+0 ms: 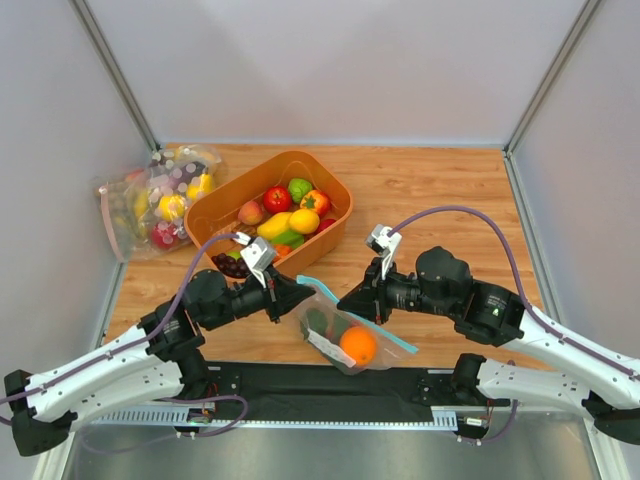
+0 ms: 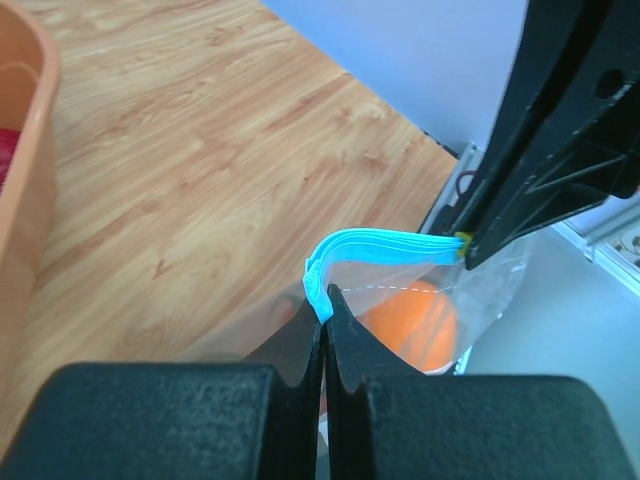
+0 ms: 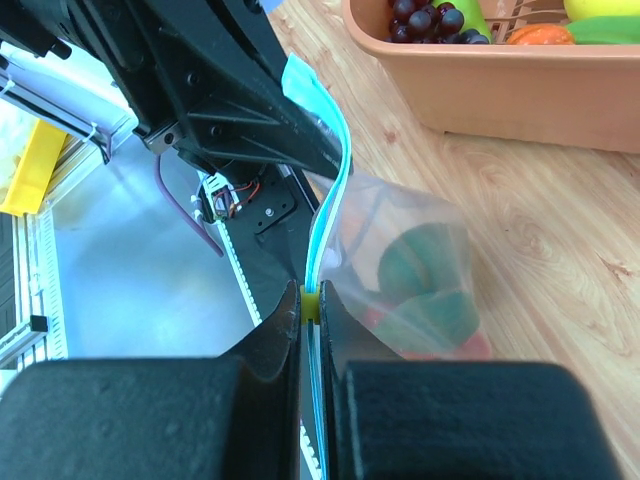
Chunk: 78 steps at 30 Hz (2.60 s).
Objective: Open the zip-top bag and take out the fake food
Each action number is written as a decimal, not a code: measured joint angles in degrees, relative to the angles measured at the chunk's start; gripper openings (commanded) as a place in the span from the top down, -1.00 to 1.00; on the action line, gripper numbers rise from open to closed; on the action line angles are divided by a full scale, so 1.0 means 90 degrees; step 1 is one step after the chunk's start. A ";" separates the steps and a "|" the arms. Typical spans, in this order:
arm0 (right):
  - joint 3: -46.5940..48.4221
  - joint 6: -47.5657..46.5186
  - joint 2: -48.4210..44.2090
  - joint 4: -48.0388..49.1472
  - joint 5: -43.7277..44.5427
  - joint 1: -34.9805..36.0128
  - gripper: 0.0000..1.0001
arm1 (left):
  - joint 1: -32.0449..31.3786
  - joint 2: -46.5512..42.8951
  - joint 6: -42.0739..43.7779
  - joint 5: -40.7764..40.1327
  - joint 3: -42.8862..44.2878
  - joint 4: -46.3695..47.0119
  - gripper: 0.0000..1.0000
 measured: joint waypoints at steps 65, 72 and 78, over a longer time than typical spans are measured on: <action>-0.0403 0.0182 -0.1127 -0.1078 0.0321 -0.0007 0.22 | 0.0539 -0.1345 -0.0393 -0.1365 -0.0469 -0.2489 1.00; -0.0187 0.0085 -0.0631 -0.1078 0.0221 -0.0007 -0.43 | 0.0549 -0.0517 0.0063 0.0197 -0.0372 -0.2183 1.00; 0.0291 -0.0107 -0.0345 -0.1018 0.0260 -0.0005 -0.46 | 0.0546 -0.0529 0.0318 0.1443 -0.0289 -0.1654 1.00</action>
